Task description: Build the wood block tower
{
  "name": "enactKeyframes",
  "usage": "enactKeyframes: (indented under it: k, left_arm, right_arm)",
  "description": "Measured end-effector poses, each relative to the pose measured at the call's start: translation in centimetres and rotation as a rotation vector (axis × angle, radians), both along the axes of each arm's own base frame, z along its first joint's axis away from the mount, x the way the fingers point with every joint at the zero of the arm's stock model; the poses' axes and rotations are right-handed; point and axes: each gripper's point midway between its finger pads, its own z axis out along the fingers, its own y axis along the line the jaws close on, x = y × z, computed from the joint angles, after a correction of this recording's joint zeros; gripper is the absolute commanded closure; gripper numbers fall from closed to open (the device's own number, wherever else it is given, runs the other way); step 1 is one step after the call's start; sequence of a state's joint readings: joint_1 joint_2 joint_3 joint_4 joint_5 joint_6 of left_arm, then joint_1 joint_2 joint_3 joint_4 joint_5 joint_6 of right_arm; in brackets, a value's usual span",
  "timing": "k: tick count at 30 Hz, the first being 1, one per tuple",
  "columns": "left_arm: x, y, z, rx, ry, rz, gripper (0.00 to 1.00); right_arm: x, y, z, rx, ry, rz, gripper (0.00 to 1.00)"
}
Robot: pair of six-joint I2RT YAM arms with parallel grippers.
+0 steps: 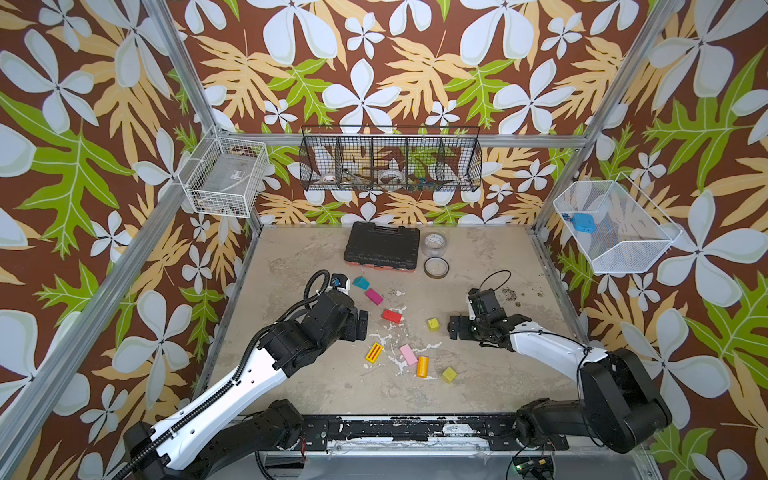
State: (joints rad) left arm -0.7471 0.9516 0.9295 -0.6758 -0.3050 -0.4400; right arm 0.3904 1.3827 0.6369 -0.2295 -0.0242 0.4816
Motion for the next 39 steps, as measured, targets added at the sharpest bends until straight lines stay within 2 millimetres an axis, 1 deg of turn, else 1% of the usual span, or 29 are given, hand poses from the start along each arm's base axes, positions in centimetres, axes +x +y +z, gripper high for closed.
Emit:
enactKeyframes:
  k: [4,7,12,15,20,23,26,30,32,34,39]
  left_arm:
    - [0.0,0.0,0.0,-0.001,0.002,-0.002,0.07]
    - [0.0,0.0,0.0,-0.001,0.002,-0.002,0.08]
    - [-0.1,0.0,0.1,-0.004,-0.001,-0.003,0.08]
    - [-0.1,0.0,0.2,-0.008,-0.005,-0.003,0.08]
    - [-0.2,0.0,0.4,-0.015,-0.009,-0.005,0.09]
    - [-0.2,0.0,0.5,-0.018,-0.012,-0.005,0.09]
    - [-0.2,0.1,0.6,-0.019,-0.014,-0.005,0.09]
    - [-0.2,0.1,0.6,-0.019,-0.013,-0.005,0.09]
    - [-0.2,0.1,0.6,-0.019,-0.014,-0.005,0.09]
    - [-0.2,0.1,0.6,-0.019,-0.013,-0.005,0.09]
    - [-0.2,0.0,0.4,-0.015,-0.010,-0.005,0.10]
  right_arm:
    - [0.0,0.4,-0.6,-0.016,0.019,0.013,0.00]
    - [0.2,0.2,-1.1,-0.047,0.024,0.014,0.00]
    - [1.2,0.1,-1.3,-0.071,0.010,0.002,0.10]
    - [1.3,-0.2,-1.5,-0.086,0.007,-0.005,0.17]
    - [1.5,-0.2,-1.6,-0.105,-0.002,-0.009,0.26]
    - [1.6,-0.1,-1.6,-0.108,-0.007,-0.004,0.26]
    - [1.5,0.1,-1.6,-0.108,-0.008,-0.001,0.23]
    - [1.5,0.2,-1.6,-0.106,-0.011,0.003,0.22]
    - [1.5,0.2,-1.6,-0.106,-0.011,0.002,0.19]
    - [1.5,0.3,-1.5,-0.105,-0.010,0.002,0.18]
    - [2.5,0.7,-1.7,-0.106,-0.005,-0.005,0.26]
